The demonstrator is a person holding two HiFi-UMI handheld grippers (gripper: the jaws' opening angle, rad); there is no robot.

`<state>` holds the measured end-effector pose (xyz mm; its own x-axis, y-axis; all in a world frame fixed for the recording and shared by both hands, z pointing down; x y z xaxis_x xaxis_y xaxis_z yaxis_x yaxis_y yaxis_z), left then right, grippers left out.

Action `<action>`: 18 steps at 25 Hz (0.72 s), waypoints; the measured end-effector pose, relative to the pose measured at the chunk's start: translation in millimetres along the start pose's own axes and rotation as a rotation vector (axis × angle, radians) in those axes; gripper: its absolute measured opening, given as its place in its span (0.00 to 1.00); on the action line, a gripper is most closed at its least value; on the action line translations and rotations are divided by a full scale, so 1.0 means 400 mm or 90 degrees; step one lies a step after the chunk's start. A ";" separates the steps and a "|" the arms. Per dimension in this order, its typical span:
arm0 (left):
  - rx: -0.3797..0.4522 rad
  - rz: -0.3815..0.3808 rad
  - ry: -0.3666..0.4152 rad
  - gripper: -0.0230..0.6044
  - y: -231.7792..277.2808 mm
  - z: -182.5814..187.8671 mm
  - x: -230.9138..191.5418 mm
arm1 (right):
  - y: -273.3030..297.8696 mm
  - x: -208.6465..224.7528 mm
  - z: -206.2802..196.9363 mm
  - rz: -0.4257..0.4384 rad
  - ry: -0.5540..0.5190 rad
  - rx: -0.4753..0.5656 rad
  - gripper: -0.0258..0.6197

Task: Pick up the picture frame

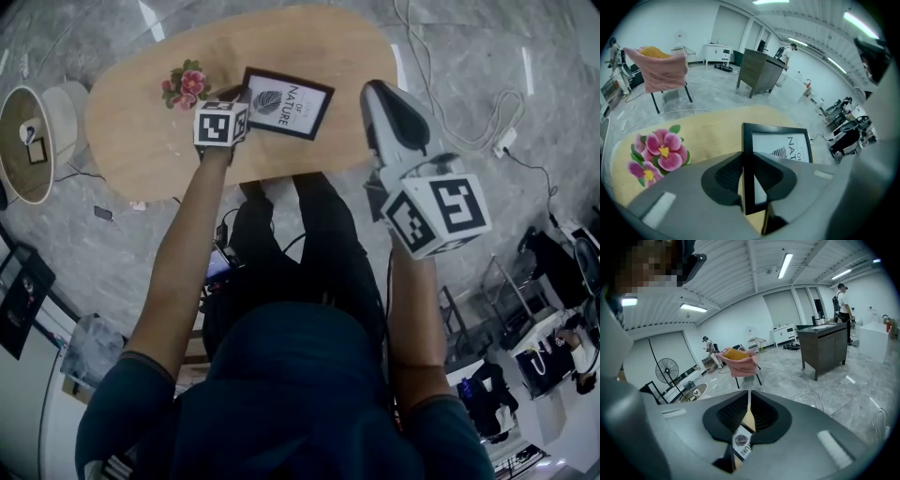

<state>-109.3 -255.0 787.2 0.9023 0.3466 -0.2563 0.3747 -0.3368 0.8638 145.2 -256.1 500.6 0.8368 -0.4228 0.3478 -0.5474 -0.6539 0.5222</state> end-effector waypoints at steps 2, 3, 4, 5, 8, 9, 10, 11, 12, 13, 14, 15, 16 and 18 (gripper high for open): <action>0.017 0.002 0.003 0.14 -0.044 0.023 0.002 | -0.015 -0.020 0.021 0.002 -0.007 0.010 0.06; 0.027 0.003 0.004 0.14 -0.068 0.035 0.002 | -0.023 -0.031 0.032 0.002 -0.011 0.015 0.06; 0.037 0.004 0.006 0.14 -0.090 0.048 0.002 | -0.031 -0.041 0.042 0.003 -0.015 0.021 0.06; 0.046 0.004 0.008 0.14 -0.112 0.059 0.004 | -0.039 -0.050 0.051 0.003 -0.019 0.026 0.06; 0.073 0.007 0.011 0.14 -0.174 0.091 0.018 | -0.068 -0.065 0.076 0.005 -0.027 0.039 0.06; 0.084 0.009 0.012 0.14 -0.197 0.103 0.023 | -0.079 -0.072 0.086 0.006 -0.030 0.044 0.06; 0.096 0.010 0.012 0.14 -0.224 0.114 0.026 | -0.091 -0.081 0.096 0.006 -0.034 0.048 0.06; 0.108 0.011 0.012 0.14 -0.252 0.123 0.028 | -0.102 -0.093 0.107 0.006 -0.039 0.053 0.06; 0.120 0.011 0.011 0.14 -0.281 0.132 0.029 | -0.113 -0.106 0.117 0.006 -0.044 0.058 0.06; 0.131 0.012 0.010 0.14 -0.311 0.139 0.030 | -0.125 -0.120 0.127 0.006 -0.049 0.063 0.06; 0.142 0.012 0.010 0.14 -0.339 0.146 0.031 | -0.136 -0.133 0.138 0.005 -0.054 0.068 0.06; 0.152 0.012 0.010 0.14 -0.368 0.153 0.032 | -0.148 -0.145 0.149 0.005 -0.059 0.074 0.06; 0.162 0.012 0.011 0.14 -0.397 0.159 0.033 | -0.160 -0.157 0.159 0.004 -0.064 0.079 0.06; 0.181 0.013 0.013 0.14 -0.457 0.167 0.037 | -0.188 -0.183 0.179 0.004 -0.074 0.088 0.06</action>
<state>-150.1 -246.8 596.3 0.9069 0.3539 -0.2285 0.4036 -0.5745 0.7120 125.5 -221.0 380.1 0.8332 -0.4910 0.2545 -0.5528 -0.7280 0.4054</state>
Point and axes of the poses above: the fingertips, and each gripper's own axes: y forward along the fingers, x to its right, z out of its top, the point moved 7 cm from there along -y, backward along the fingers, and after that the axes turned 1 degree about -x, right-handed, at the moved point
